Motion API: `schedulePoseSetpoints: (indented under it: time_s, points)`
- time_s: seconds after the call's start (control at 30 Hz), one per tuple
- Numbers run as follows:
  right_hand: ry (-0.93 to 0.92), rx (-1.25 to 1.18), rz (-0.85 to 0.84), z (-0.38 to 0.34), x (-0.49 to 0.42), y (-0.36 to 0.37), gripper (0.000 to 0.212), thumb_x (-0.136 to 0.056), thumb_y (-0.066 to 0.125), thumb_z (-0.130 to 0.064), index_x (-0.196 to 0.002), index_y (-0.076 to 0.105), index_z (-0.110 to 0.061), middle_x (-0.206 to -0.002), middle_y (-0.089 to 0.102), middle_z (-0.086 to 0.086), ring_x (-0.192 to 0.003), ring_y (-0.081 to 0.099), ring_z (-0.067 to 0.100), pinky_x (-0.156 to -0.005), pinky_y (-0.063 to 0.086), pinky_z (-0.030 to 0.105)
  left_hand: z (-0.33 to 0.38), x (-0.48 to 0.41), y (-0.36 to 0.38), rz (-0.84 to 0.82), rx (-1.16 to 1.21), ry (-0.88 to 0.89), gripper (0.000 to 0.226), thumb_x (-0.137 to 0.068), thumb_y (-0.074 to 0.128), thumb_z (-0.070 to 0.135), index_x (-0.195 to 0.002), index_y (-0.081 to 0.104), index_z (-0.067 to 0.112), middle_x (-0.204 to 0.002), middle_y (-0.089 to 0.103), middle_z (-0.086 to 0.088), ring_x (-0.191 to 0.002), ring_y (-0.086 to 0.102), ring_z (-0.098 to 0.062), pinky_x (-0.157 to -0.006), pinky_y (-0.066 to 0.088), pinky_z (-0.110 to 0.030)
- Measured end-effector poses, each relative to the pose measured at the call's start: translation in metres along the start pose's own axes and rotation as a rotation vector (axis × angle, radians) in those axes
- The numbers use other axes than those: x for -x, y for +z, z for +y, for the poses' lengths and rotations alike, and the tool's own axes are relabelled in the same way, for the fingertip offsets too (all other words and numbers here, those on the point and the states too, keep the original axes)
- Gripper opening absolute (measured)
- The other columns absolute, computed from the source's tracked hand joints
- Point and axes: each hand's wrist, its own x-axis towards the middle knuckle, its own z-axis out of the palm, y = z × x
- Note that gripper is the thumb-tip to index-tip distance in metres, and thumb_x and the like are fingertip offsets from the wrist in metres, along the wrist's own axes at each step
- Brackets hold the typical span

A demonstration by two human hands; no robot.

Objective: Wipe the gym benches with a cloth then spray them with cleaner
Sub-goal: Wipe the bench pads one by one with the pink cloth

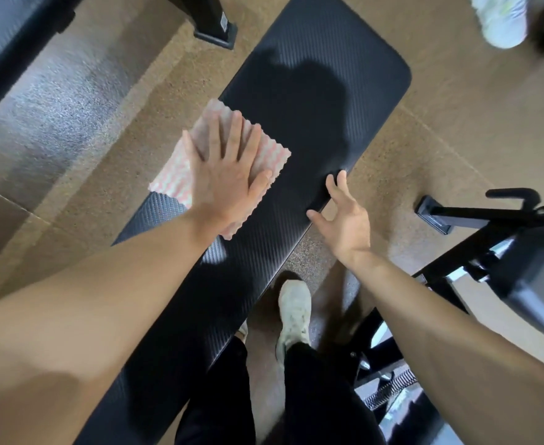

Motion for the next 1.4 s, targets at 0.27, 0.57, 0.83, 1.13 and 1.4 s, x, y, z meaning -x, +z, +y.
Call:
schedulePoseSetpoints:
  time_s: [0.27,0.57,0.83,1.13,1.4]
  points:
    - [-0.033,-0.135,-0.001,0.011,0.000,-0.019,0.062,-0.088,0.072,-0.006,-0.146,0.053,-0.017,-0.156,0.047,0.000,-0.137,0.048,0.006,-0.111,0.035,0.012,0.069,0.015,0.007,-0.046,0.019,0.194,0.076,-0.101,0.014,0.067,-0.163,0.013,0.023,-0.172,0.004,-0.009,-0.156,-0.001,-0.042,-0.116,0.003,-0.074]
    - [0.297,-0.282,0.070,0.026,0.034,-0.030,0.053,-0.095,0.056,-0.011,-0.144,0.052,-0.029,-0.133,0.062,-0.005,-0.110,0.059,0.008,-0.102,0.049,0.034,0.105,0.001,0.008,-0.089,-0.038,0.396,0.063,-0.104,0.027,0.059,-0.161,0.019,0.035,-0.172,0.010,-0.001,-0.157,0.006,-0.038,-0.115,0.005,-0.074]
    - [0.155,-0.486,0.136,0.015,-0.093,-0.066,0.074,-0.088,0.067,-0.020,-0.155,0.036,-0.031,-0.125,0.057,-0.034,-0.109,0.067,0.024,-0.095,0.055,0.055,0.046,-0.080,-0.026,-0.042,-0.172,0.122,0.064,-0.102,0.007,0.062,-0.160,-0.006,0.038,-0.171,-0.004,-0.007,-0.155,-0.001,-0.045,-0.110,0.008,-0.080]
    - [0.120,-0.556,0.078,0.028,-0.133,-0.079,0.079,-0.089,0.073,-0.009,-0.155,0.036,-0.030,-0.142,0.051,-0.020,-0.088,0.060,-0.021,-0.096,0.058,0.042,0.056,-0.116,-0.037,-0.030,-0.068,-0.118,0.067,-0.100,-0.004,0.066,-0.160,-0.010,0.036,-0.171,-0.008,-0.007,-0.153,-0.007,-0.050,-0.116,0.007,-0.076]
    - [0.145,-0.561,0.130,0.044,-0.159,-0.121,0.049,-0.092,0.070,-0.011,-0.138,0.059,-0.025,-0.119,0.061,-0.015,-0.108,0.066,0.006,-0.095,0.059,0.040,0.139,-0.091,-0.002,-0.028,-0.094,0.300,0.066,-0.100,0.034,0.065,-0.158,0.031,0.034,-0.170,0.018,-0.007,-0.152,0.011,-0.052,-0.110,0.011,-0.080]
